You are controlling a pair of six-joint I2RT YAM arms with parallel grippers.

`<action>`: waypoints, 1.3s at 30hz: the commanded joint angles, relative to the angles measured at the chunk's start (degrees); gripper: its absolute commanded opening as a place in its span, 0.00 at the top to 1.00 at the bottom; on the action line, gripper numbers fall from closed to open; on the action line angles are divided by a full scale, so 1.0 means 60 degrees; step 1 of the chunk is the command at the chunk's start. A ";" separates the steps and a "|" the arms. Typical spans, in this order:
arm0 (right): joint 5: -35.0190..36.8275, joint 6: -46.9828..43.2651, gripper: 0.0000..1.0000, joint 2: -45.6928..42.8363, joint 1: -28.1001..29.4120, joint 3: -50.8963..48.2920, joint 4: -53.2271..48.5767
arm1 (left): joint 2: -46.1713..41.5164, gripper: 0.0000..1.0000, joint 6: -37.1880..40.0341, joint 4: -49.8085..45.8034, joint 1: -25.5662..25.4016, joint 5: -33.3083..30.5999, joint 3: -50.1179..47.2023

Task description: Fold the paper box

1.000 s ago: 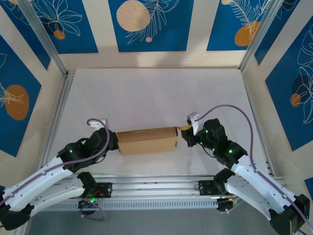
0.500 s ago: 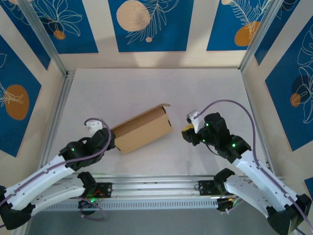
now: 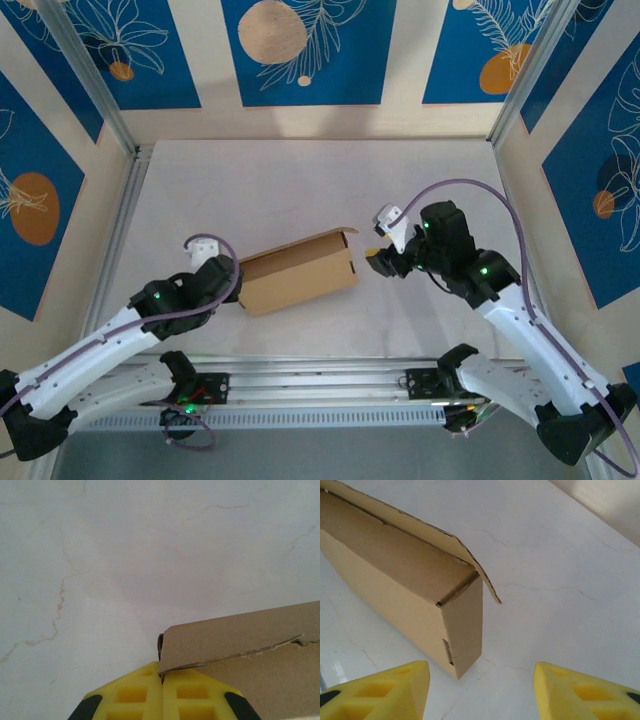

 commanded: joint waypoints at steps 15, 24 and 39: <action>0.0243 -0.1544 0.32 0.1930 -0.0143 0.1176 -0.0298 | 0.0666 1.00 0.0585 -0.0417 0.0005 0.1191 0.0136; -0.0274 -0.1446 0.38 0.3196 -0.0413 0.1840 -0.0199 | 0.0647 1.00 0.0615 -0.0404 0.0005 0.1262 0.0143; -0.0908 -0.1313 0.63 0.3411 -0.0397 0.1461 -0.0293 | 0.0766 1.00 0.0645 -0.0271 -0.0010 0.1293 0.0194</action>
